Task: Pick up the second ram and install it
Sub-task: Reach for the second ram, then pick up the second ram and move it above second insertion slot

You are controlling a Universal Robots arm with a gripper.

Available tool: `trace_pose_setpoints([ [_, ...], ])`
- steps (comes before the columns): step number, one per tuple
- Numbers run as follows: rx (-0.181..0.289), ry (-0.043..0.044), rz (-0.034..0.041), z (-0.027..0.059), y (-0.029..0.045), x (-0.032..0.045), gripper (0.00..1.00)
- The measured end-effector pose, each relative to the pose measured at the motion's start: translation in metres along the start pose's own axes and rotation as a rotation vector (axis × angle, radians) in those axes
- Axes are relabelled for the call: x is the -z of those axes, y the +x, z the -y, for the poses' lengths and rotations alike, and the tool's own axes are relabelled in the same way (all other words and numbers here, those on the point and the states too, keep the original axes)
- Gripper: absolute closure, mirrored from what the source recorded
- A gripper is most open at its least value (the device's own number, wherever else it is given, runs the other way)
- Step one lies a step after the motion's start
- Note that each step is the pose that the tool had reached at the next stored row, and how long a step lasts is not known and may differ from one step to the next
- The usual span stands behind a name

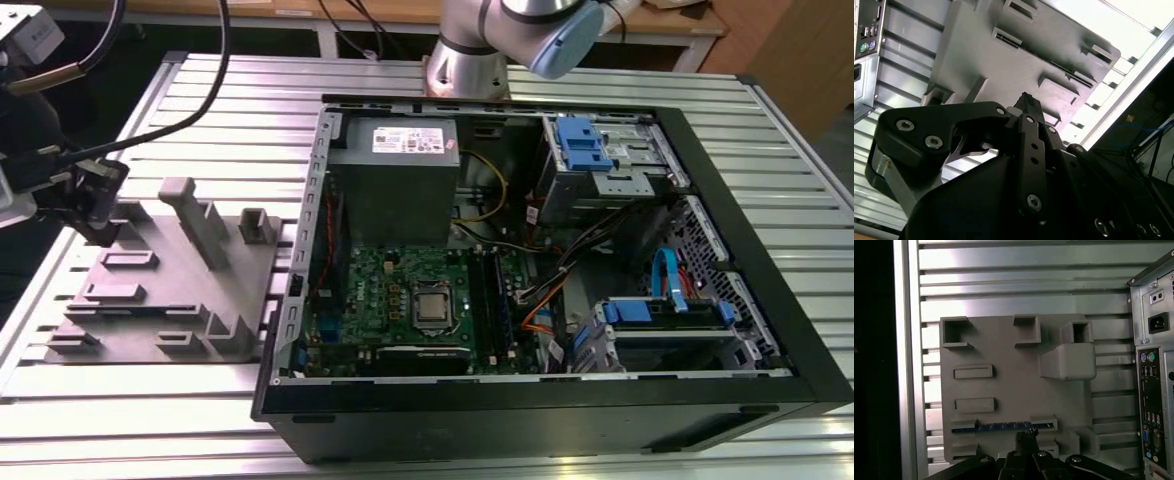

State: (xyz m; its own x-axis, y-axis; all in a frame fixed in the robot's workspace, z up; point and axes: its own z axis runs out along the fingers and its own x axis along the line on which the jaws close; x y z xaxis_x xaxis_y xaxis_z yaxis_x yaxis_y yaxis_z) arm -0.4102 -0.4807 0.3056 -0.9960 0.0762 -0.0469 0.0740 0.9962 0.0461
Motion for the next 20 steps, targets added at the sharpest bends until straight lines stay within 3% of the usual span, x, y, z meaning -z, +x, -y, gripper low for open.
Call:
trace_pose_setpoints([
  [11, 0.0, 0.0, -0.0001, 0.0075, 0.0076, -0.007, 0.93],
  [20, 0.0, 0.0001, -0.0001, 0.0095, 0.0087, -0.0089, 0.93],
])
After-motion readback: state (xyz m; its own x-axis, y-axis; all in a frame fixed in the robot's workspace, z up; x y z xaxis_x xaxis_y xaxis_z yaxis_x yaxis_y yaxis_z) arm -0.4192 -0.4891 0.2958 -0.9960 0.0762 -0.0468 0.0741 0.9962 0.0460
